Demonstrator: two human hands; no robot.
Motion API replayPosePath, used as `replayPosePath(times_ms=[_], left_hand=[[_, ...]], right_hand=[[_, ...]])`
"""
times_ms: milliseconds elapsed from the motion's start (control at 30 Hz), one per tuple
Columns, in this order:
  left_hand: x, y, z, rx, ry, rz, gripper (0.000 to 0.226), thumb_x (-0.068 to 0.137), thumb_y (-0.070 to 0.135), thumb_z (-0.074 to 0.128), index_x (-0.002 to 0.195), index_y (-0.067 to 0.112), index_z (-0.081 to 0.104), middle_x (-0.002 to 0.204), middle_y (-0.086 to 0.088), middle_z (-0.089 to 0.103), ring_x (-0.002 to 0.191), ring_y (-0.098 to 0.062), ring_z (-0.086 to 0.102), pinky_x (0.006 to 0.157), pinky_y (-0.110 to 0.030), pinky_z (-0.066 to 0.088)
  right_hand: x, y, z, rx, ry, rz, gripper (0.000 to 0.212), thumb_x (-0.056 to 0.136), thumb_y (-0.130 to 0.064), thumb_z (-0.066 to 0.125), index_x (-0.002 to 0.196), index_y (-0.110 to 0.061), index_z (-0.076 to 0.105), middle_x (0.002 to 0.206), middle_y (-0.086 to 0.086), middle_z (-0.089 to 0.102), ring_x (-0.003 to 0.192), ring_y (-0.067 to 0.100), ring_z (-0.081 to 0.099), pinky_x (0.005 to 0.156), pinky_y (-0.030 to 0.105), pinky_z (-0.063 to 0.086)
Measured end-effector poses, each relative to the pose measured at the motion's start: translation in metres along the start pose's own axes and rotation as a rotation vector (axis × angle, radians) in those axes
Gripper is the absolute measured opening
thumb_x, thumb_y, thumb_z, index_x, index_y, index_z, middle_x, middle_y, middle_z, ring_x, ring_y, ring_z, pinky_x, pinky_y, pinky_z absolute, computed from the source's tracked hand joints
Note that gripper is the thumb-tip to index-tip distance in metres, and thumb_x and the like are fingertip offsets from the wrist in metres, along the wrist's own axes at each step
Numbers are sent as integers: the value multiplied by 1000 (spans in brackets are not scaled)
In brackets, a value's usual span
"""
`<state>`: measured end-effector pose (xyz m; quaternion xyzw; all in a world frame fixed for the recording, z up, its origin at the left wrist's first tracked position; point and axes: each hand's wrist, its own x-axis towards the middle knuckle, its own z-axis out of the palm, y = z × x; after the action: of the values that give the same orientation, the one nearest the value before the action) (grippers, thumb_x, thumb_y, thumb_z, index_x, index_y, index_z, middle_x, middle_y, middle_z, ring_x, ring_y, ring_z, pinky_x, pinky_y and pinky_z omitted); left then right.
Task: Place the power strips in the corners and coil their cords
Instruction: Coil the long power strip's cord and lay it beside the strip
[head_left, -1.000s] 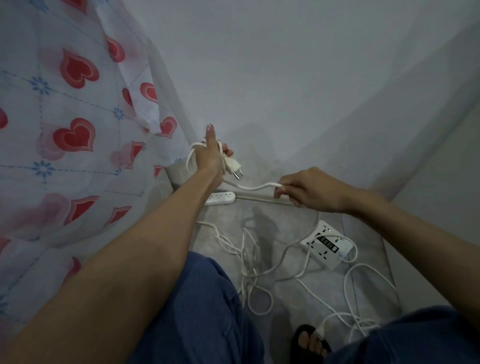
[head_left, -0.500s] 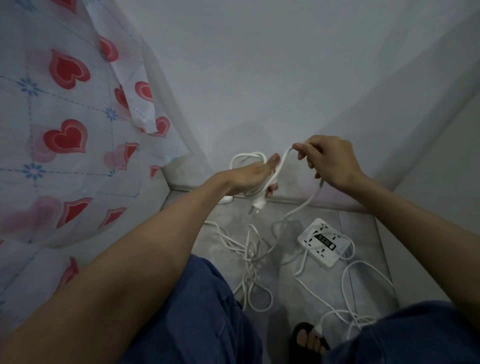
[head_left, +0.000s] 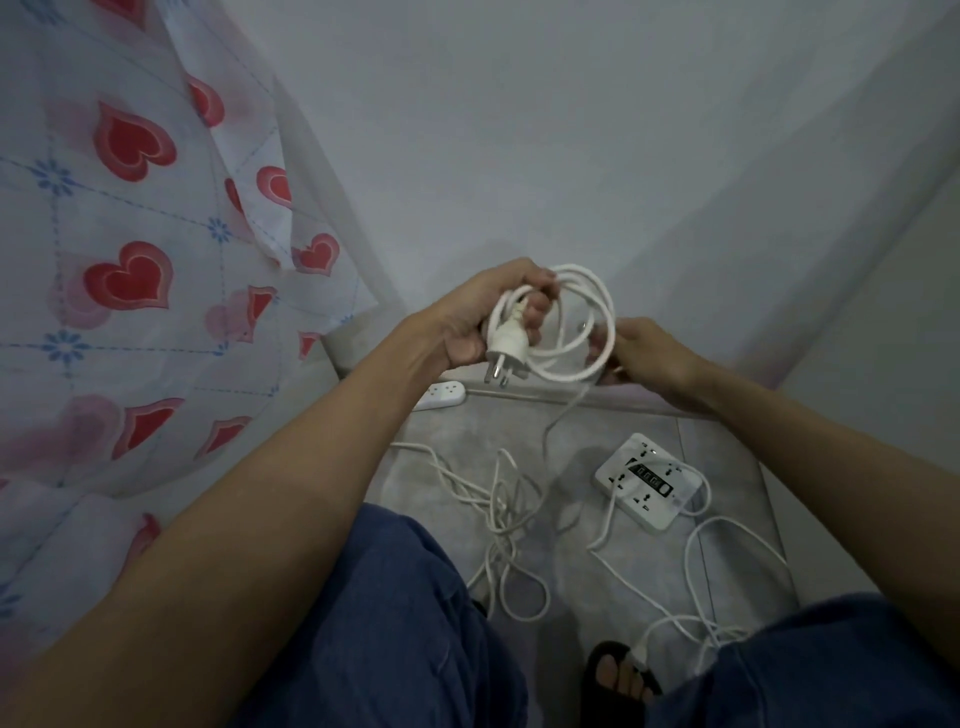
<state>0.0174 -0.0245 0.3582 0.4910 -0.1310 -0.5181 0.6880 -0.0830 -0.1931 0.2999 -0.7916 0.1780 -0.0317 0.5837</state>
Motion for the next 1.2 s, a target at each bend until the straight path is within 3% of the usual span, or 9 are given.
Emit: replayPosePath(times_ms=[233, 433, 600, 667, 767, 833, 933, 1067, 1200], left_hand=[[7, 11, -13, -558, 226, 184, 24, 95, 13, 47, 73, 4, 51, 48, -5, 55, 36, -12, 56, 37, -18, 48], [13, 12, -35, -669, 465, 371, 52, 91, 12, 54, 39, 8, 58, 44, 0, 56, 35, -13, 55, 43, -15, 48], [9, 21, -64, -835, 545, 559, 28, 90, 15, 53, 64, 13, 63, 75, 0, 59, 76, -18, 58, 93, -31, 46], [5, 25, -79, -886, 565, 643, 32, 91, 16, 50, 63, 14, 64, 79, -1, 61, 84, -20, 58, 101, -36, 43], [0, 23, -92, -906, 574, 701, 30, 93, 15, 45, 66, 14, 57, 63, 1, 65, 73, -16, 58, 91, -31, 47], [2, 18, -88, -874, 618, 674, 31, 93, 13, 44, 63, 14, 52, 51, 3, 61, 59, -11, 59, 71, -23, 50], [13, 8, -75, -683, 763, 655, 39, 92, 8, 46, 54, 10, 54, 40, 3, 57, 35, -7, 56, 42, -13, 46], [27, -7, -66, -127, 844, 602, 35, 86, 6, 55, 52, 6, 60, 45, 0, 61, 38, -10, 56, 50, -20, 47], [24, -22, -62, 730, 757, 483, 37, 91, 19, 56, 56, 10, 63, 46, 4, 61, 46, -7, 57, 54, -19, 45]], right_hand=[[-9, 20, 32, 139, -323, 281, 23, 103, -19, 39, 87, -13, 54, 90, 8, 69, 87, 16, 64, 82, 25, 51], [-13, 25, 43, -80, -458, 234, 10, 99, -13, 47, 97, -18, 55, 91, -1, 67, 90, 9, 59, 81, 27, 40], [-20, 31, 37, -388, -620, 162, 17, 95, -6, 51, 84, -17, 60, 90, 12, 64, 81, 15, 50, 66, 27, 35], [-24, 38, 37, -443, -632, 185, 26, 101, -12, 42, 84, -9, 62, 80, 23, 62, 70, 21, 51, 57, 23, 34], [-27, 20, 29, -461, -517, 201, 29, 104, -16, 33, 101, -5, 60, 67, 7, 44, 53, 18, 57, 62, 30, 54], [-29, -4, 22, -745, -479, 54, 31, 104, -25, 35, 110, -11, 62, 68, 3, 46, 49, 21, 61, 68, 40, 58], [-41, -37, 23, -968, -535, -101, 33, 102, -36, 38, 111, -19, 66, 66, -1, 50, 62, 27, 63, 69, 39, 56], [-54, -60, 35, -1099, -516, -299, 36, 100, -38, 43, 89, -11, 64, 71, 8, 59, 77, 27, 57, 68, 31, 41], [-56, -65, 36, -1071, -389, -545, 35, 96, -42, 50, 77, -14, 60, 75, 12, 67, 72, 28, 58, 68, 36, 47]])
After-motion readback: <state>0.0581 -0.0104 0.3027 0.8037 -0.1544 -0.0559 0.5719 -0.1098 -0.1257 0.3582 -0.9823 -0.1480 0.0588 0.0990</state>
